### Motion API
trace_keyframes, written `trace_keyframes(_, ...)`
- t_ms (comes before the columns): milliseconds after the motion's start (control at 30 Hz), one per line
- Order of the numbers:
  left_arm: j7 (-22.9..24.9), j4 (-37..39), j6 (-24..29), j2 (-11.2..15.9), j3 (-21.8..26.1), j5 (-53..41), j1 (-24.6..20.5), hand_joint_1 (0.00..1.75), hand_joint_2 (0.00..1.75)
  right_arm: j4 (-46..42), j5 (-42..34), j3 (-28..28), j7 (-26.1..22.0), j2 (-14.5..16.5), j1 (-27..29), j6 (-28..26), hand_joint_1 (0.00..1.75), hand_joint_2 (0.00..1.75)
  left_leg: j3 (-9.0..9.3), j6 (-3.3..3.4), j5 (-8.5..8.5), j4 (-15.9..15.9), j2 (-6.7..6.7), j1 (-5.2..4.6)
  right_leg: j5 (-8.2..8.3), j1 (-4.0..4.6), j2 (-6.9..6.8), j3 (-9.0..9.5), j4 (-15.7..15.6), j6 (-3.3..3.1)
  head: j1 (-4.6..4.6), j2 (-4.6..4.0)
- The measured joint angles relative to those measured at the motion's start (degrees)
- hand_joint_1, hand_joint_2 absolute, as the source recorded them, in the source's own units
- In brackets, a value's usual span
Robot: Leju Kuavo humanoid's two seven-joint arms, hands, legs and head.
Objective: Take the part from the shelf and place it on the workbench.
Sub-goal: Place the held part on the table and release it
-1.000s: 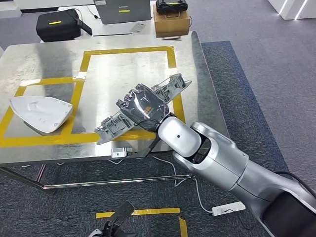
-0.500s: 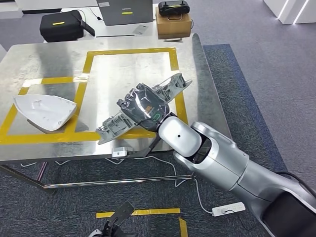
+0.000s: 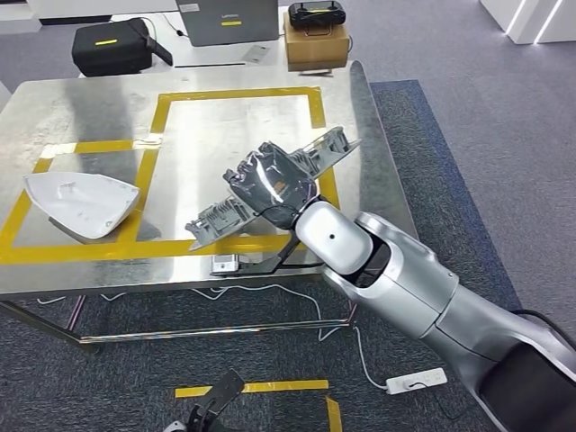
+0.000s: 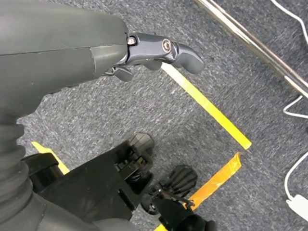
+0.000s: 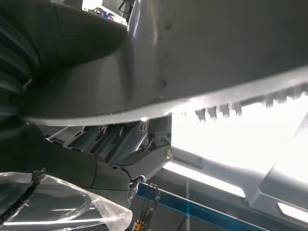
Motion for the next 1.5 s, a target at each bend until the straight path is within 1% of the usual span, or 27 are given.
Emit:
trace_keyframes(200, 0.1, 0.0, 0.1, -0.2, 0.0, 0.2, 0.3, 0.00, 1.75, 0.7, -0.5, 0.4, -0.4, 1.7, 0.1, -0.3, 1.75, 1.75, 0.00, 0.00, 0.00, 0.0, -0.01, 0.01, -0.01, 0.01, -0.03, 0.00, 0.0, 0.00, 0.00, 0.00)
trace_keyframes(533, 0.1, 0.0, 0.1, -0.2, 0.0, 0.2, 0.6, 0.00, 1.75, 1.8, -1.3, 0.4, -0.9, 2.6, 0.8, -1.1, 1.75, 1.75, 0.01, 0.00, 0.00, 0.0, -0.01, 0.00, 0.00, 0.00, -0.03, 0.04, 0.0, 0.00, -0.01, 0.00)
trace_keyframes(700, 0.2, 0.0, -0.2, -0.1, -0.2, 0.0, 0.8, 0.00, 1.75, 2.9, -3.1, 0.4, -0.8, 3.7, 1.9, -1.7, 1.75, 1.75, 0.03, 0.01, -0.01, 0.0, -0.01, 0.00, -0.01, 0.00, -0.02, 0.04, 0.0, 0.01, -0.01, 0.00)
trace_keyframes(767, 0.3, 0.0, -0.2, 0.0, -0.3, -0.1, 0.9, 0.00, 1.75, 4.5, -3.1, 0.3, -0.1, 4.1, 2.3, -3.2, 1.75, 1.75, 0.03, 0.01, -0.01, 0.0, -0.01, 0.00, -0.01, 0.01, -0.03, 0.04, 0.0, 0.01, -0.02, 0.00)
trace_keyframes(933, 0.6, 0.0, -0.2, 0.4, -0.5, -0.3, 1.3, 0.00, 1.75, 11.0, -1.1, -1.5, 0.0, 4.1, 2.4, -9.9, 1.75, 1.75, 0.07, -0.01, 0.01, 0.0, -0.01, 0.00, 0.00, 0.00, -0.04, 0.09, 0.0, 0.00, -0.01, 0.00)
trace_keyframes(1100, 0.6, 0.0, 0.1, 0.9, -0.5, 0.2, 1.9, 0.00, 1.75, 18.0, 1.0, -4.1, -0.3, 3.4, 2.4, -14.4, 1.75, 1.75, 0.15, -0.01, 0.01, 0.0, -0.02, -0.01, 0.01, 0.00, -0.06, 0.18, 0.0, 0.01, 0.00, 0.00)
trace_keyframes(1200, 0.6, 0.0, 0.3, 1.1, -0.5, 0.2, 2.2, 0.00, 1.75, 20.5, 1.1, -5.4, -0.3, 3.1, 2.4, -15.4, 1.75, 1.75, 0.18, 0.00, 0.00, 0.0, -0.01, -0.02, 0.01, 0.00, -0.02, 0.18, 0.0, 0.01, -0.01, 0.00)
trace_keyframes(1400, 0.6, 0.0, 0.4, 1.2, -0.5, 0.3, 2.2, 0.00, 1.75, 21.1, 1.1, -5.7, -0.3, 3.0, 2.4, -15.5, 1.75, 1.75, 0.18, 0.00, 0.00, 0.0, -0.01, -0.02, 0.01, 0.00, -0.02, 0.18, 0.0, 0.01, -0.01, 0.00)
trace_keyframes(1500, 0.5, 0.0, 0.7, 1.6, -0.5, 0.5, 2.5, 0.00, 1.75, 24.3, 1.1, -7.9, -0.2, 2.2, 2.3, -15.9, 1.75, 1.75, 0.18, 0.01, -0.01, 0.0, -0.02, -0.02, 0.00, 0.00, -0.04, 0.18, 0.0, 0.01, -0.01, 0.00)
